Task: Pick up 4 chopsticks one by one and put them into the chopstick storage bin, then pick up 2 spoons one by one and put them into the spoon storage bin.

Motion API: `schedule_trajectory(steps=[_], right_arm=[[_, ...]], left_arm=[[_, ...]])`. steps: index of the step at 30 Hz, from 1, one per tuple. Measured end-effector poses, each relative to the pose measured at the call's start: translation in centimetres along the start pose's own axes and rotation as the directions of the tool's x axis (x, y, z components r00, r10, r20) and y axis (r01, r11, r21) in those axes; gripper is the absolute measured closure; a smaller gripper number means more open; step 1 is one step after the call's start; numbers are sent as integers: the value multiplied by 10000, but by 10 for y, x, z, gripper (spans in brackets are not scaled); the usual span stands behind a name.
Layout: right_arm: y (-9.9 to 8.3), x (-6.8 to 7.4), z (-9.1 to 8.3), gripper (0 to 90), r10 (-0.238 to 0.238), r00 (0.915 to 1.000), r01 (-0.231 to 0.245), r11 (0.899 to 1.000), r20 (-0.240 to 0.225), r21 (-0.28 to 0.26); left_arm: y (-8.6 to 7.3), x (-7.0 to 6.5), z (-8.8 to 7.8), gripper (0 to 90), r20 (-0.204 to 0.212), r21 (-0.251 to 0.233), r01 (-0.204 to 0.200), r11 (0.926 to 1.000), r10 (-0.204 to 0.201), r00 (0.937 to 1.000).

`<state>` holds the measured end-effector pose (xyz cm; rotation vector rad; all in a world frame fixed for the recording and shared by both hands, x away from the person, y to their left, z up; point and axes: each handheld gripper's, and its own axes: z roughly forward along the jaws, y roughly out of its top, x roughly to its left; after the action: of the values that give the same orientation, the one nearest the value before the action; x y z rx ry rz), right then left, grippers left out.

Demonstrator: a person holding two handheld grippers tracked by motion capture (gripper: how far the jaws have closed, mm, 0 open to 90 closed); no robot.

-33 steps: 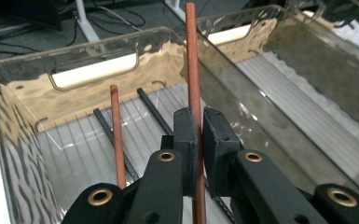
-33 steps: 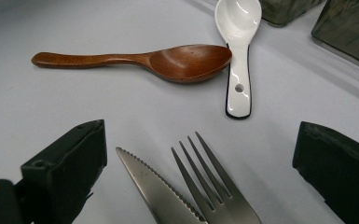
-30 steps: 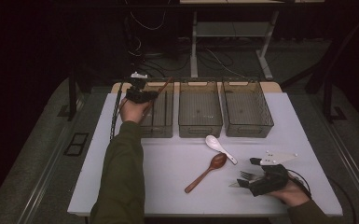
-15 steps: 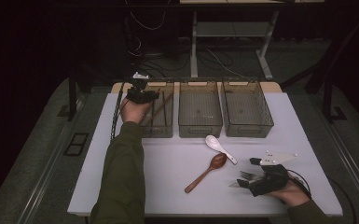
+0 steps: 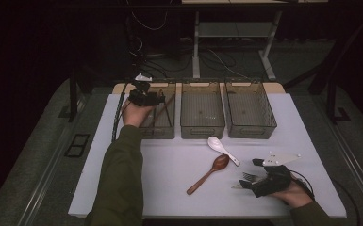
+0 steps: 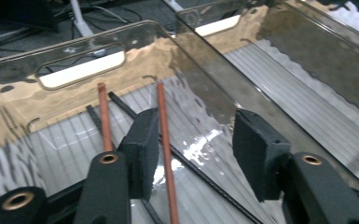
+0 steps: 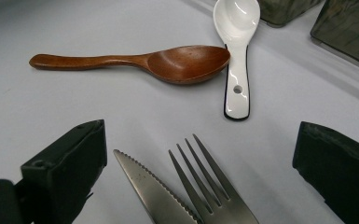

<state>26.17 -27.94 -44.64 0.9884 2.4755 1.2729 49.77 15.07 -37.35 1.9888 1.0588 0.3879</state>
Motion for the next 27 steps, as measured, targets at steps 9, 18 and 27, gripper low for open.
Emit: schedule_trajectory(steps=[9, 18, 27], right_arm=[[0, 1, 0, 29, -41, 9999, 40, 10000, 98, 68], [-2, 2, 0, 29, -35, 9999, 35, 10000, 121, 67], [-2, 2, -1, 29, -3, 9999, 2, 10000, 141, 26]], left_arm=[[-12, -28, -21, 395, 570, -344, -256, 9991, 275, 9980], [-38, -57, -43, 341, 904, -403, -532, 9978, 567, 9943], [-64, -78, -58, 283, 1063, -588, -766, 9953, 825, 9909]])
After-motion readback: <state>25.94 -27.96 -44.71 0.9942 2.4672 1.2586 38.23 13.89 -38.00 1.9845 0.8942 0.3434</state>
